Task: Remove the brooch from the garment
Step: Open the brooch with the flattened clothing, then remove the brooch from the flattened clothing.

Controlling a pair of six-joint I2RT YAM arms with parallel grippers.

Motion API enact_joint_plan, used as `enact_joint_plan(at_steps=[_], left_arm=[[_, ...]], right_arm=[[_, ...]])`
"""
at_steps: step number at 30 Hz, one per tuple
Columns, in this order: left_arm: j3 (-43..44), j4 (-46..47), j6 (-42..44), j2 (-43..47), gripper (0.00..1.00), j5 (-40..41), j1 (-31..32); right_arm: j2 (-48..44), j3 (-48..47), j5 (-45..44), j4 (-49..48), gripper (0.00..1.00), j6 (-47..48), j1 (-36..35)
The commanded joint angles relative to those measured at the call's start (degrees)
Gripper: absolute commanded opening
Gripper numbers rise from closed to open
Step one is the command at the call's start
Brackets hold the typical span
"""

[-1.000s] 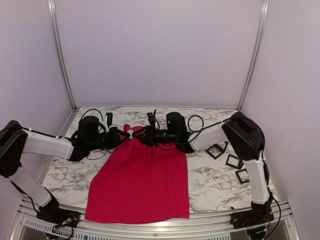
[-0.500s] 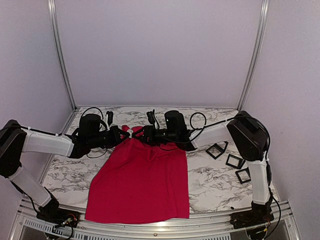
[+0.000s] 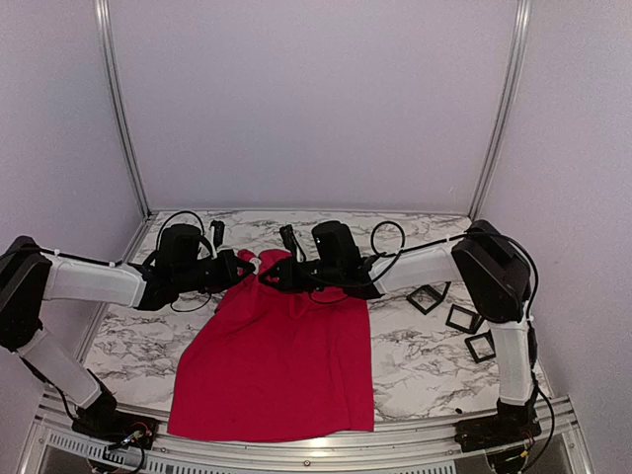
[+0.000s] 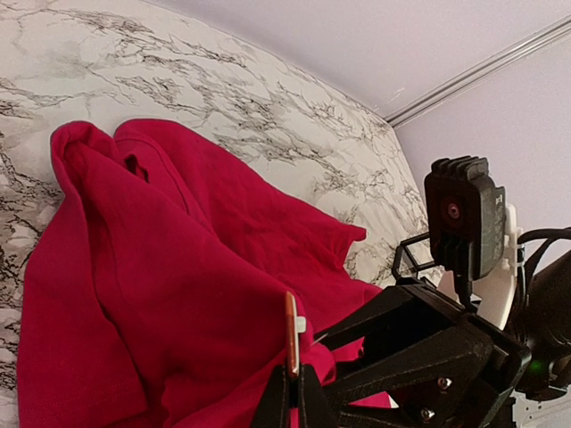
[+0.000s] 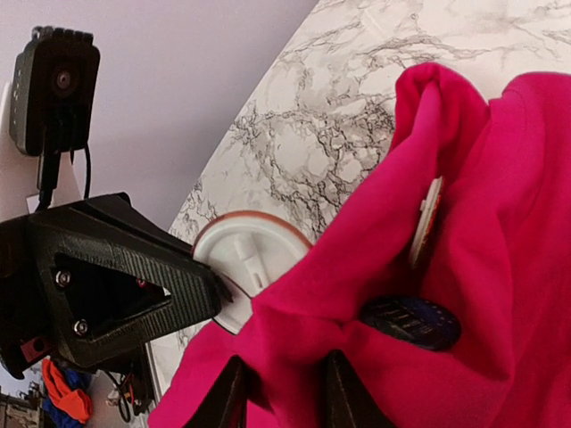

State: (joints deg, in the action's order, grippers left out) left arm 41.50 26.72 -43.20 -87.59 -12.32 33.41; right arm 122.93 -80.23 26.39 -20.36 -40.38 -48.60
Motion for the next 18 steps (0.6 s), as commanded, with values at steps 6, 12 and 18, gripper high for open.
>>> enact_joint_plan(at_steps=[6,12,18], left_arm=[[3.17,-7.52,4.34,2.01,0.00,2.16,-0.27],[5.06,-13.91,8.05,2.05,0.00,3.13,-0.19],[6.11,-18.31,10.54,1.68,0.00,3.24,0.15]], right_arm=[[-1.82,-3.63,-3.35,4.87,0.06,3.77,-1.01],[-1.67,-4.78,-4.84,6.91,0.00,5.56,-1.57],[-1.22,-6.08,-5.30,7.58,0.00,6.76,-2.25]])
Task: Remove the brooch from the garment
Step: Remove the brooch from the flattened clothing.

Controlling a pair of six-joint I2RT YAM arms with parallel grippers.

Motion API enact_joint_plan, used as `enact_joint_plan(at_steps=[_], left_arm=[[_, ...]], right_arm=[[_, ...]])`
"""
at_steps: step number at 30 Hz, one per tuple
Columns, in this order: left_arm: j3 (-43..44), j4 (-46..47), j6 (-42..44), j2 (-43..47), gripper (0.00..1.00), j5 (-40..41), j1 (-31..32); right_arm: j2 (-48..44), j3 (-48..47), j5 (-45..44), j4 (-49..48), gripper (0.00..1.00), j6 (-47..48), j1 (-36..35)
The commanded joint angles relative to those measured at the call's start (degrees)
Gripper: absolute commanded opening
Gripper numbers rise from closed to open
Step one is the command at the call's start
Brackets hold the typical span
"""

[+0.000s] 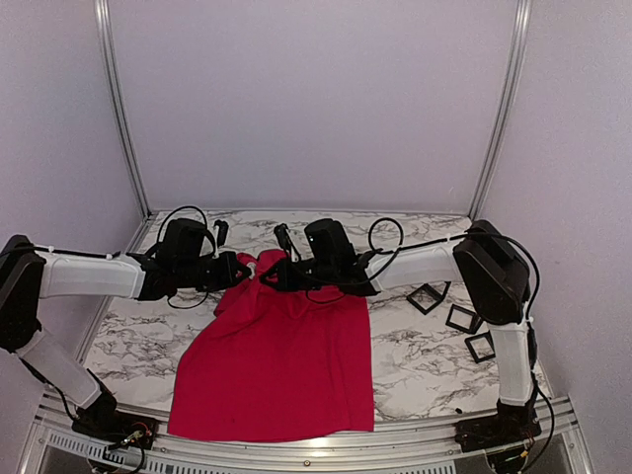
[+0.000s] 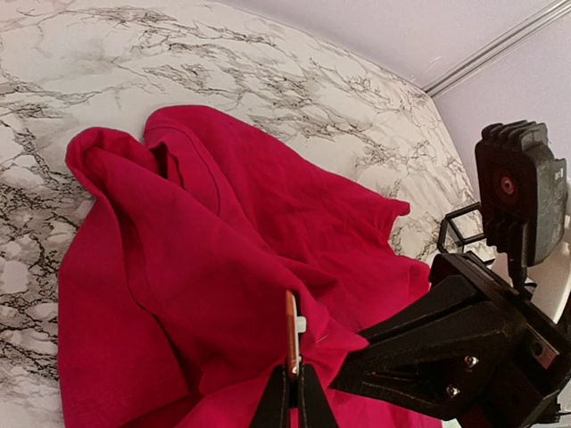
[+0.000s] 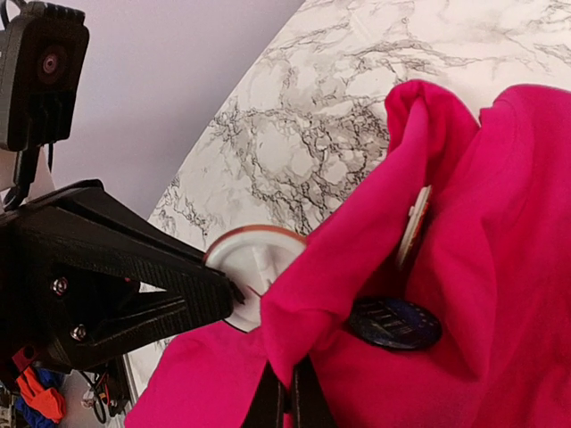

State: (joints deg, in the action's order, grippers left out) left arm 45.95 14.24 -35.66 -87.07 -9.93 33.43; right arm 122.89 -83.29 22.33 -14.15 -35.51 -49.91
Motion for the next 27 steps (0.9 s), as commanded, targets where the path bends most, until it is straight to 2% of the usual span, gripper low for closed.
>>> enact_joint_plan(at_steps=[1,16,27], left_arm=[[1.78,-6.20,3.19,0.92,0.00,0.88,0.22],[3.11,-10.01,5.13,-0.28,0.00,2.40,1.54],[3.47,-14.06,7.71,0.47,0.00,6.42,1.90]], right_arm=[[-1.02,-3.25,-1.17,1.45,0.00,2.04,-1.05],[-0.37,-4.69,-1.15,2.07,0.00,2.72,-1.41],[-0.38,-4.93,-1.05,2.63,0.00,3.28,-1.47]])
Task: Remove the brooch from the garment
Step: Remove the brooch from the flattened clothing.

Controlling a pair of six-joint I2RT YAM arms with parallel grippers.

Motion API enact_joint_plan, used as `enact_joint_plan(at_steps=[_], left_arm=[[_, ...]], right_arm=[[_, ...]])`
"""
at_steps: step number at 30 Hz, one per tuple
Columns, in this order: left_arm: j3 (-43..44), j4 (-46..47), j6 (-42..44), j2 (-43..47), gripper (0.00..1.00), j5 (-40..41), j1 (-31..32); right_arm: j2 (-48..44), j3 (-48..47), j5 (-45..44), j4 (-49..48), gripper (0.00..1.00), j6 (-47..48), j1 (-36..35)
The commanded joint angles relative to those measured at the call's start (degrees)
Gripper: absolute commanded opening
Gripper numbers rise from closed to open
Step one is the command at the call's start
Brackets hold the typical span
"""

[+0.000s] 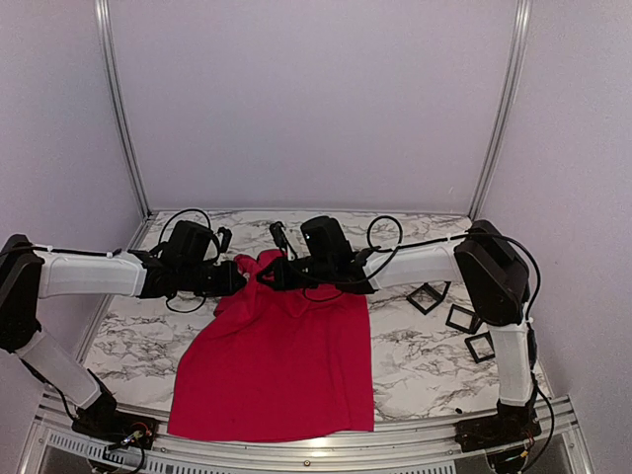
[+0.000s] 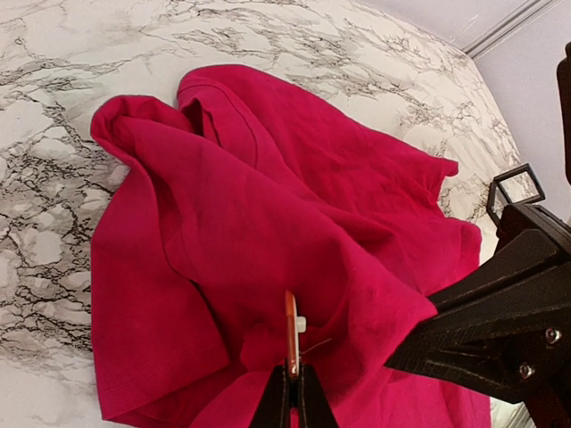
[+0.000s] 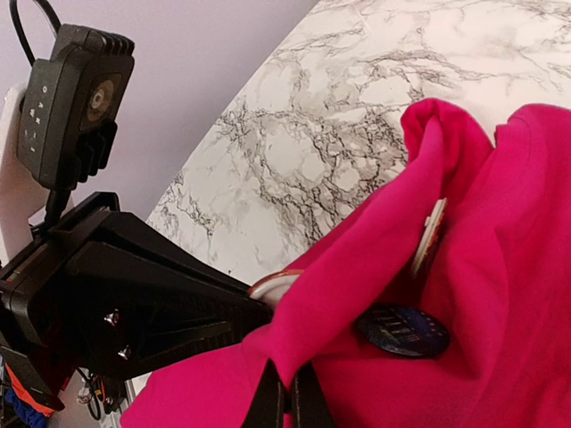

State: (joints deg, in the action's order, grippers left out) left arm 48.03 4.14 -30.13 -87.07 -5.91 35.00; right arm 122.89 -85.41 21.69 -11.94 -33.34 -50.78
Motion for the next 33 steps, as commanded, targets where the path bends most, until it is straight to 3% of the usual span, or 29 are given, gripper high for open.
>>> enact_joint_plan(at_steps=[1,10,17,20,33], left_arm=[[1.37,-4.04,2.38,0.49,0.00,2.77,0.37],[0.85,-6.95,3.21,3.58,0.00,9.24,0.33],[1.51,-7.84,3.45,6.41,0.00,10.71,0.07],[1.90,-8.42,3.82,7.03,0.00,10.31,-0.09],[1.95,-1.98,0.18,8.54,0.00,-0.02,-1.49]], right_arm=[[-0.37,-2.83,-0.20,0.50,0.00,1.17,-0.58],[-0.03,-2.90,0.08,1.27,0.00,1.89,-0.75],[0.07,-3.48,0.41,2.16,0.09,2.62,-0.81],[-0.22,-3.95,0.67,2.77,0.17,3.17,-0.94],[-5.41,-1.28,-1.62,1.40,0.72,4.57,-0.82]])
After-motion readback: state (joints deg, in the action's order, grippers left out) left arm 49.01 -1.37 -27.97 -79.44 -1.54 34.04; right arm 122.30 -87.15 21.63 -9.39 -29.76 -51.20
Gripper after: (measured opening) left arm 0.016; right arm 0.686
